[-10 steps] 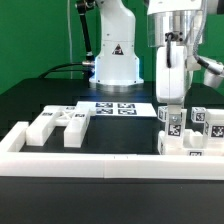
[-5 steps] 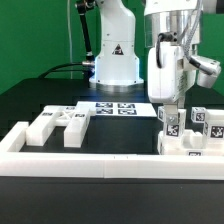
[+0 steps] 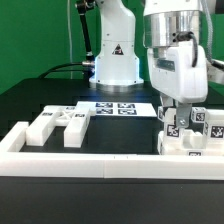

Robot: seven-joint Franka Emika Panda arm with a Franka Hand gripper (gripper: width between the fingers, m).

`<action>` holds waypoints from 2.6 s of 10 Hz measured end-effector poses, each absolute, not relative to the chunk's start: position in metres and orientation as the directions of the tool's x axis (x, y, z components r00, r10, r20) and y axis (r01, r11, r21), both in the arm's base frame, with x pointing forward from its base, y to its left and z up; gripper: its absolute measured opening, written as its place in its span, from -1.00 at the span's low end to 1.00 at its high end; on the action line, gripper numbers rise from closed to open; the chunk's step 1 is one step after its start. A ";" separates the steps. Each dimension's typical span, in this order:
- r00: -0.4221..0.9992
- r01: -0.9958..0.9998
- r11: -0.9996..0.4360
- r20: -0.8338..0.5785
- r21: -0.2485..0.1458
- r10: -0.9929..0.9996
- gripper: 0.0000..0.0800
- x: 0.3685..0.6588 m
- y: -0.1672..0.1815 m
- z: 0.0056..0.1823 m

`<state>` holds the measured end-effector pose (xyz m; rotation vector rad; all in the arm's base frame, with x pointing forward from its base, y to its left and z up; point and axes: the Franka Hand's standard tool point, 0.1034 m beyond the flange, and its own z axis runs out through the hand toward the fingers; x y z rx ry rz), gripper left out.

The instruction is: Assemble chair

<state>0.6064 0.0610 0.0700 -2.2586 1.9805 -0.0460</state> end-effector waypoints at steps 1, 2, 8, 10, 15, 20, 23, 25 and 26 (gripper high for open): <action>0.232 -0.966 -0.223 -0.055 -0.129 -0.971 0.62 0.606 0.062 0.070; 0.354 -0.929 -0.346 -0.039 -0.134 -0.934 0.62 0.606 0.063 0.070; 0.771 -0.628 -0.767 0.029 -0.128 -0.636 0.62 0.609 0.058 0.072; 0.844 -0.527 -0.841 0.047 -0.121 -0.535 0.62 0.609 0.058 0.072; 0.914 -0.393 -0.913 0.066 -0.105 -0.401 0.13 0.608 0.058 0.072; 0.882 -0.460 -0.881 0.058 -0.111 -0.468 -0.28 0.608 0.057 0.072; 0.700 -0.706 -0.697 0.025 -0.127 -0.713 -0.28 0.609 0.056 0.072; 0.522 -0.846 -0.517 -0.001 -0.130 -0.853 -0.27 0.608 0.055 0.072; 0.419 -0.901 -0.414 -0.013 -0.131 -0.908 -0.27 0.608 0.056 0.072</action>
Offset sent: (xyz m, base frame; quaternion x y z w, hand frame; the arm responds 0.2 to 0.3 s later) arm 0.0008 0.0036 0.0096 -0.0427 -0.0007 -0.2530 0.9665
